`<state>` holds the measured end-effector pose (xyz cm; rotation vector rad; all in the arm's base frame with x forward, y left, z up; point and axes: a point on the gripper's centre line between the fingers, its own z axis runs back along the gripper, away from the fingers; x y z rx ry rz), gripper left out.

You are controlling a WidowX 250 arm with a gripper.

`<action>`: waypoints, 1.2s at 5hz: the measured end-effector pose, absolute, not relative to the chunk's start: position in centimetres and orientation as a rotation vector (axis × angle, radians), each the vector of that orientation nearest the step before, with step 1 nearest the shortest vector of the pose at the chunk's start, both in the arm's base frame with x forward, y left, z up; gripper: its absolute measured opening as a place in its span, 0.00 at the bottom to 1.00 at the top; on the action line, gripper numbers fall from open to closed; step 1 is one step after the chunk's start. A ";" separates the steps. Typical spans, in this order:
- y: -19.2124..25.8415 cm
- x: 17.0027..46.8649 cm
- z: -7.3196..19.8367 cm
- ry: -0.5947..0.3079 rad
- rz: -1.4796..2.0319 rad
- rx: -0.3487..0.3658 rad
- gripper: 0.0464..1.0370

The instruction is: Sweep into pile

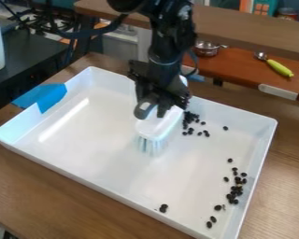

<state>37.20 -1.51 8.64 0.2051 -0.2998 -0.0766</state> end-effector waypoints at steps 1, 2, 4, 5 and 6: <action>-3.2 37.5 8.6 -0.309 -0.096 0.204 0.46; -4.2 37.4 8.6 -0.312 -0.114 0.197 0.46; -5.5 37.4 8.6 -0.323 -0.165 0.171 0.46; -6.0 37.8 8.7 -0.344 -0.238 0.153 0.46; -6.2 38.0 8.8 -0.359 -0.300 0.157 0.46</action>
